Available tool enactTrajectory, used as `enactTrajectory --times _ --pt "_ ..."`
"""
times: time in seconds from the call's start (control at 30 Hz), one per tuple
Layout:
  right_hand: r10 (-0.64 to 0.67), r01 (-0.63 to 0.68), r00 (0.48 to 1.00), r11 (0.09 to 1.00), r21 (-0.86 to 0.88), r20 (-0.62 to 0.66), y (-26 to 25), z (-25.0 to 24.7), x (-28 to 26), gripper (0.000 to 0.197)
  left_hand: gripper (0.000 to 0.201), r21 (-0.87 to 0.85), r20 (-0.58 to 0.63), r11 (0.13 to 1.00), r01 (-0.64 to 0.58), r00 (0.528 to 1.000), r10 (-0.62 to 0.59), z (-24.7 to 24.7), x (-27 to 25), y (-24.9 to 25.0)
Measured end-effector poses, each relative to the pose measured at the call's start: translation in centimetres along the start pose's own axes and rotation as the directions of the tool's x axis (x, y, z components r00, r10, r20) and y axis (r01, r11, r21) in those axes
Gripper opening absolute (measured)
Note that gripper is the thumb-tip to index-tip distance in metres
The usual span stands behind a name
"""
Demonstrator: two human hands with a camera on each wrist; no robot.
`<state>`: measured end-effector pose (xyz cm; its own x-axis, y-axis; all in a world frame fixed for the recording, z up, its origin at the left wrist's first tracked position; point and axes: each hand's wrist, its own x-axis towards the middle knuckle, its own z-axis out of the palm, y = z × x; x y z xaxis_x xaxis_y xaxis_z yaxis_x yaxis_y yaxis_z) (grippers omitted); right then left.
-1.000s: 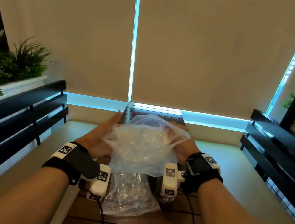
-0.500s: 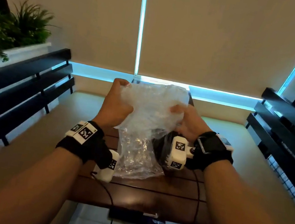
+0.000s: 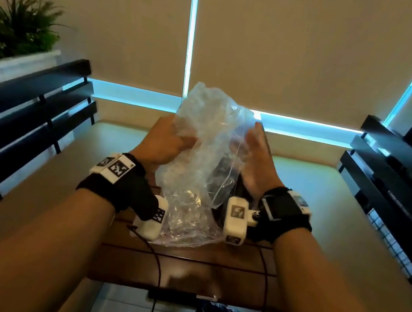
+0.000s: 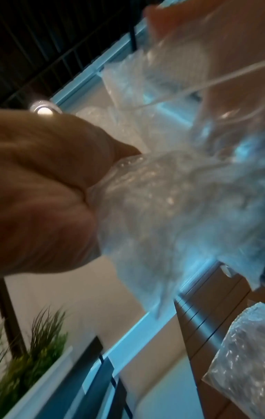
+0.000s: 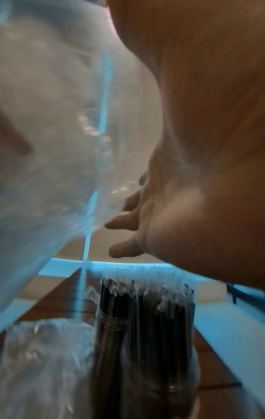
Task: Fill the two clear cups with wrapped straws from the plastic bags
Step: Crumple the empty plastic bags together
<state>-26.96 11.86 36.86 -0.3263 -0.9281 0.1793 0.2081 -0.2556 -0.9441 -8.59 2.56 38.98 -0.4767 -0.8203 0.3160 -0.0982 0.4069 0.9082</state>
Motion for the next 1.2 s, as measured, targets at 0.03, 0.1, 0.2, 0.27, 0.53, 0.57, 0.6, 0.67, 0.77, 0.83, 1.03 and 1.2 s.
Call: enactTrajectory --times 0.03,0.1,0.2,0.27,0.53,0.57,0.6,0.67,0.77,0.83,1.03,1.2 --pt "0.017 -0.014 0.998 0.999 -0.051 0.065 0.6 0.4 -0.3 0.105 0.013 0.003 -0.002 1.000 -0.006 1.000 0.006 0.7 -0.3 -0.2" --pt "0.056 -0.040 0.992 0.990 -0.133 0.116 1.6 1.4 -0.6 0.061 0.019 -0.020 0.046 0.999 -0.046 0.998 0.047 2.0 -0.9 -0.1" --pt "0.080 -0.077 0.990 0.997 -0.027 0.114 1.9 1.4 -0.4 0.038 0.030 -0.152 0.148 0.986 -0.072 0.984 0.095 2.5 -1.0 -0.1" --pt "0.109 -0.143 0.976 0.973 0.178 0.190 1.6 1.0 -0.5 0.053 0.023 -0.043 0.117 0.994 -0.096 0.988 0.101 2.3 -0.6 -0.6" --pt "0.061 -0.055 0.997 0.992 -0.109 0.049 1.5 2.4 0.4 0.111 0.015 0.437 -0.048 0.882 -0.178 0.974 0.221 3.0 0.0 0.0" --pt "0.028 -0.028 1.000 0.990 -0.135 -0.007 1.5 2.5 0.6 0.100 0.021 0.398 -0.036 0.903 -0.165 0.980 0.195 2.9 0.2 -0.2" --pt "0.007 -0.015 0.999 0.989 -0.145 -0.054 1.5 2.2 0.9 0.088 0.029 0.281 -0.025 0.951 -0.127 0.990 0.139 2.7 0.4 -0.3" --pt "0.016 -0.022 0.996 0.997 -0.070 -0.085 1.0 1.7 0.8 0.063 0.033 0.002 0.002 0.998 -0.057 0.998 0.057 2.3 0.4 -0.2" --pt "0.057 -0.058 0.998 0.998 0.019 0.038 0.9 0.3 0.4 0.051 0.024 -0.169 0.094 0.985 -0.043 0.994 0.059 2.4 0.0 0.2" --pt "0.048 -0.055 0.996 0.994 0.094 0.074 0.7 -0.2 0.2 0.009 0.021 -0.303 0.116 0.953 0.007 0.993 0.029 2.6 0.3 -0.1" --pt "0.069 -0.089 0.993 0.973 0.212 0.099 0.7 -0.2 -0.6 0.106 0.041 -0.226 -0.147 0.974 -0.004 0.989 -0.030 3.5 1.8 -1.1" --pt "-0.049 0.025 0.994 0.972 -0.234 -0.097 2.0 1.2 0.5 0.121 0.014 -0.109 -0.028 0.994 -0.020 0.999 0.017 3.7 1.5 -1.3"
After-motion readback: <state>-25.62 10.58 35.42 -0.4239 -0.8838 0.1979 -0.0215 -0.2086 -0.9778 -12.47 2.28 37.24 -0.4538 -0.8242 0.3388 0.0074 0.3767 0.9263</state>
